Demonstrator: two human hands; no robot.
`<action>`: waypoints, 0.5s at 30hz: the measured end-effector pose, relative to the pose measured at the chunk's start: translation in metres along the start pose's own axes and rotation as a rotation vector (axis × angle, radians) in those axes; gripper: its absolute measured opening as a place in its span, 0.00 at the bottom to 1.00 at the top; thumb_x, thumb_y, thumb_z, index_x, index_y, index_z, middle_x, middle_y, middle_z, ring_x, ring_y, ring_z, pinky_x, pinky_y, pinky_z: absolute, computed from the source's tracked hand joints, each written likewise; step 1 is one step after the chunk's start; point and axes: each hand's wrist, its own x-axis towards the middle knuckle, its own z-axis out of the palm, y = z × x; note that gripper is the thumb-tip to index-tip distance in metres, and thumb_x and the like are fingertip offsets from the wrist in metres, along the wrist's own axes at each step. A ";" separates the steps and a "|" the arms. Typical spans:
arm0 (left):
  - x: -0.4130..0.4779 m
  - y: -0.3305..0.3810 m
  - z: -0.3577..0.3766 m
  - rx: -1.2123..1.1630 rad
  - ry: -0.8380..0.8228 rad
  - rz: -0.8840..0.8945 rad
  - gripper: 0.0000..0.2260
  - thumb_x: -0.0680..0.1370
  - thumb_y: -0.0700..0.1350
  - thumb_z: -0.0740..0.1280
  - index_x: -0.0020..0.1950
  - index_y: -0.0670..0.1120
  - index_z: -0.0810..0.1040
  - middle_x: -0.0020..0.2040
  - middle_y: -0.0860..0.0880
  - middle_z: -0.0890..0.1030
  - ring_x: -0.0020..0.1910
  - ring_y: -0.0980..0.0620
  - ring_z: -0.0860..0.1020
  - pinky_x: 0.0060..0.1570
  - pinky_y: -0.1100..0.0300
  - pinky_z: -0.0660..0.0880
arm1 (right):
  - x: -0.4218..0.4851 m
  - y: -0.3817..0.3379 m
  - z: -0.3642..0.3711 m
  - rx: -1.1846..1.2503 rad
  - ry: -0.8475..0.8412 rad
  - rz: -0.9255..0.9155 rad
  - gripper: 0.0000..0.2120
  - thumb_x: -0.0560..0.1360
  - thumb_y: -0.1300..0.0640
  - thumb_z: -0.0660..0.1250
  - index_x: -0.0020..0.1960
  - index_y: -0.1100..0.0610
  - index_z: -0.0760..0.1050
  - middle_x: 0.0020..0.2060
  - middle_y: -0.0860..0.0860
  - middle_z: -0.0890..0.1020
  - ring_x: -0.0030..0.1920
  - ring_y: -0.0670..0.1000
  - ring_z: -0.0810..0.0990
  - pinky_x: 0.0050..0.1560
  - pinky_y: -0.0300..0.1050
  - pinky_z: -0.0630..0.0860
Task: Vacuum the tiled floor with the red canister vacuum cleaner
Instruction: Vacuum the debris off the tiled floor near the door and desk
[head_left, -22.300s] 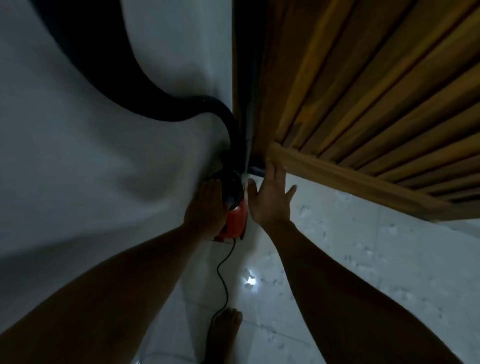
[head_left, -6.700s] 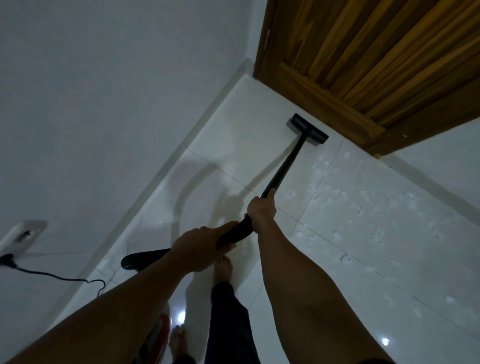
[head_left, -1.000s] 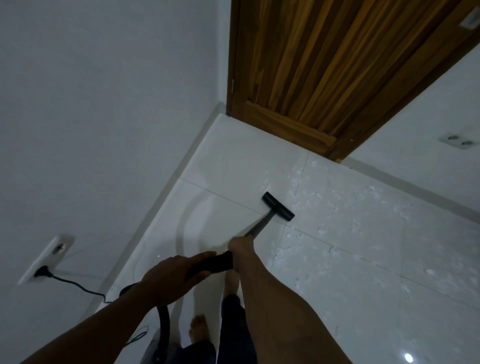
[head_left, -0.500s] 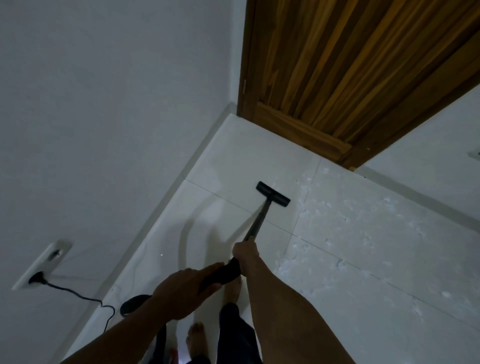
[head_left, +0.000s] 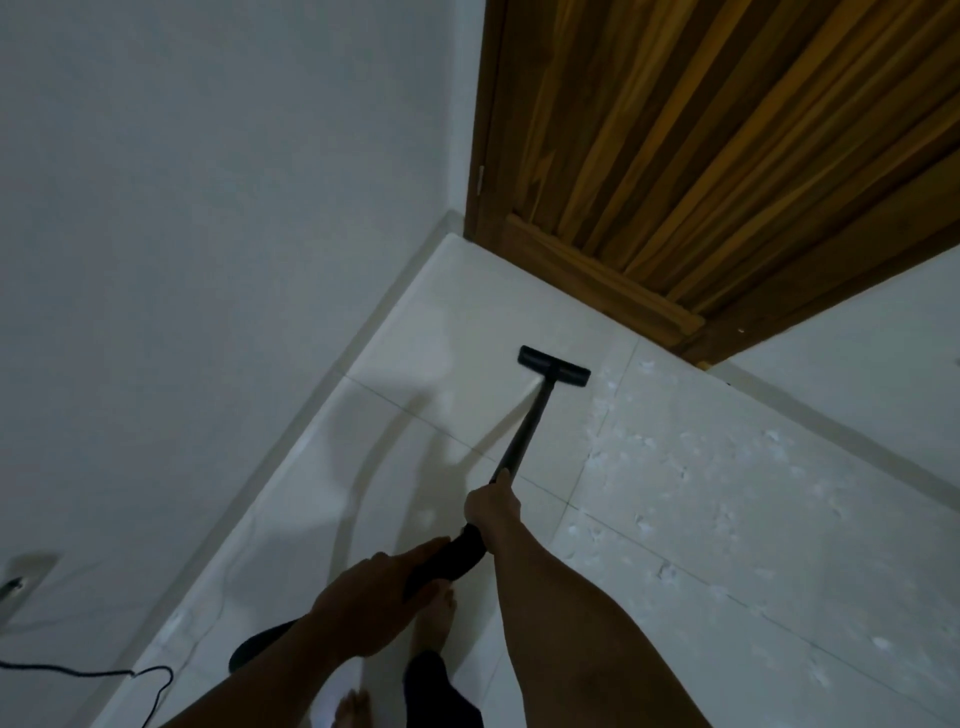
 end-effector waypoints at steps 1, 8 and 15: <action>0.003 0.001 -0.002 -0.010 0.001 -0.004 0.24 0.83 0.59 0.57 0.79 0.64 0.55 0.33 0.57 0.73 0.27 0.60 0.75 0.32 0.70 0.70 | 0.003 -0.005 -0.002 -0.007 -0.003 -0.004 0.38 0.77 0.63 0.58 0.80 0.46 0.43 0.64 0.61 0.73 0.48 0.56 0.78 0.41 0.46 0.76; 0.020 0.007 -0.008 -0.046 -0.037 -0.007 0.25 0.83 0.61 0.56 0.79 0.64 0.55 0.35 0.56 0.75 0.28 0.59 0.75 0.35 0.68 0.73 | 0.007 -0.013 -0.010 -0.025 0.060 -0.018 0.38 0.77 0.63 0.58 0.80 0.46 0.44 0.64 0.60 0.74 0.45 0.55 0.77 0.39 0.47 0.76; -0.015 -0.002 0.008 0.024 -0.086 0.002 0.24 0.83 0.59 0.58 0.78 0.66 0.55 0.38 0.57 0.76 0.29 0.59 0.75 0.36 0.68 0.72 | -0.027 0.023 0.004 0.005 0.063 -0.029 0.37 0.78 0.63 0.58 0.80 0.48 0.45 0.65 0.59 0.74 0.47 0.54 0.77 0.40 0.45 0.74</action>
